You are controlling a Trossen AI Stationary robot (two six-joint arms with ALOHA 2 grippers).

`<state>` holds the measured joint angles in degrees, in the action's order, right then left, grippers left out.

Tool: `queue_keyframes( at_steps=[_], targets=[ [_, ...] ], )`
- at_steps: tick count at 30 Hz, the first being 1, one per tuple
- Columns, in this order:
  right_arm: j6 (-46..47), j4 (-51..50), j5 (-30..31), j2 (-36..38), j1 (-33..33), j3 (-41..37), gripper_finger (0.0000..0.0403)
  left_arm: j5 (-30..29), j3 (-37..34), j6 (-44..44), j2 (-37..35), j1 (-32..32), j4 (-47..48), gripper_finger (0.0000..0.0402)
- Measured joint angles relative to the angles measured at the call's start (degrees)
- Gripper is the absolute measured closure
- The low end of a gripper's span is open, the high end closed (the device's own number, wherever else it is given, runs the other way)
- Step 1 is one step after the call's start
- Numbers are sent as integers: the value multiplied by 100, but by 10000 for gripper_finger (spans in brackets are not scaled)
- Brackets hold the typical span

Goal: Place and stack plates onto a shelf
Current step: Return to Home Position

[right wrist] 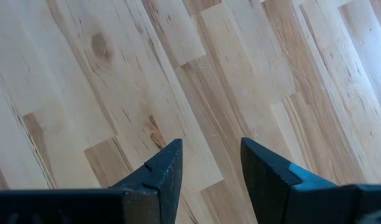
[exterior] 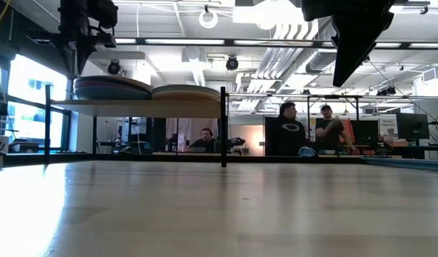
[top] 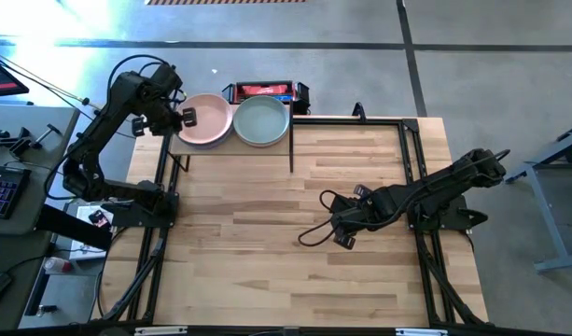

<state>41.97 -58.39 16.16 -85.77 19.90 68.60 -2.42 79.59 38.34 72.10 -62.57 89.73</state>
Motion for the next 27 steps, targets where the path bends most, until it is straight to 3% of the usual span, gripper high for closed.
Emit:
queue_keyframes(
  at_steps=[13, 18, 22, 27],
  targets=[
    [62, 0, -11, 2, 0, 0, 263, -289, 0, -4, 25, -2, 28, 319],
    [126, 1, -13, -1, 0, 0, 263, 58, -2, -303, 28, 38, 29, 319],
    [35, 13, 36, 0, 1, 0, 263, 578, -2, -835, -91, 397, 27, 319],
    [-496, 386, 277, 0, -39, 0, 263, 577, -3, -859, -455, 1162, -248, 319]
  ],
)
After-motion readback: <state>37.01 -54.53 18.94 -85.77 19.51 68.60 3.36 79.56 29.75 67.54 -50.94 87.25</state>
